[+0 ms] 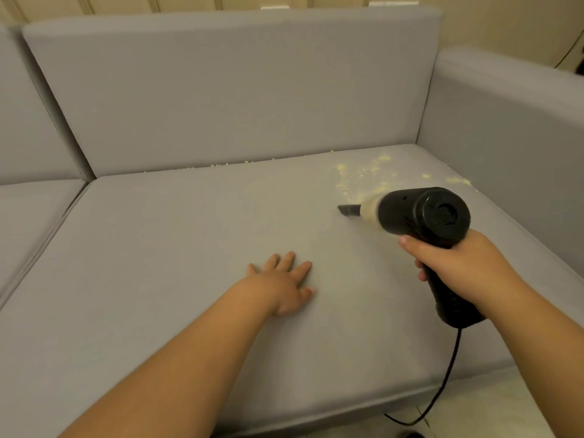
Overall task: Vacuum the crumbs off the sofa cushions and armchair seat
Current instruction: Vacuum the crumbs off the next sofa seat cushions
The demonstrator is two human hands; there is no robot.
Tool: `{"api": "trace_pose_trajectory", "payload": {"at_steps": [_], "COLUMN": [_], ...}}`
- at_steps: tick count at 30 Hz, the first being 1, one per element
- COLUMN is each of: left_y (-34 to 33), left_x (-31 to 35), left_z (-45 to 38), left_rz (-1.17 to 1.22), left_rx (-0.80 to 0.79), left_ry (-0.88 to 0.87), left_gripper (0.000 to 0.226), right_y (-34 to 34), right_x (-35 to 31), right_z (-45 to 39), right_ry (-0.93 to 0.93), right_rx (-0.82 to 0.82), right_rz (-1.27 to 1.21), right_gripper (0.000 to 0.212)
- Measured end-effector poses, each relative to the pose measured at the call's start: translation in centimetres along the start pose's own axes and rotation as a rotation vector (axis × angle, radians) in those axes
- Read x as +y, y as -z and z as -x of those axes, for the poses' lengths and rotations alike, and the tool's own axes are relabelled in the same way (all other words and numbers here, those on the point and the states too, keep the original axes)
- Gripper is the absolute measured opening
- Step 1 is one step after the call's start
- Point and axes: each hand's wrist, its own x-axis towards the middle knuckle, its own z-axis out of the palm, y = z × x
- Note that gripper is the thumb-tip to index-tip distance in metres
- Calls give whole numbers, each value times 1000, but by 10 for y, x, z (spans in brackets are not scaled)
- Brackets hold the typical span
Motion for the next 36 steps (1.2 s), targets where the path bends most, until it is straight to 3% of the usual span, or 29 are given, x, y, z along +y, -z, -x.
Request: {"api": "trace_pose_trajectory", "payload": {"at_steps": [9,14,18,27,31,36], "left_y": [-2,-7,-5,-19,-32,-38], "left_x": [30,39,59,125,144,155], "left_z": [-18,-25,-25,3,15,23], "left_rz": [-3,-25,-54,-87,-91,-81], "left_rx": [14,37,33,9,3,-6], "left_ry": [-80,-91,-126,-181,-182,-187], "left_gripper": [68,70,69,68,71,72], "right_y": [17,24,25,52,68,77], "right_x": [7,15,16,6,10,7], "right_z": [10,18,27,90,124,156], "right_ry": [-53,-81,-116,-120,-179,-159], "right_rx": [-87,36,30,71,38,26], "right_rz": [-45,-32,-98,-265,-244,-168], "right_gripper": [32,29,27,21,26,18]}}
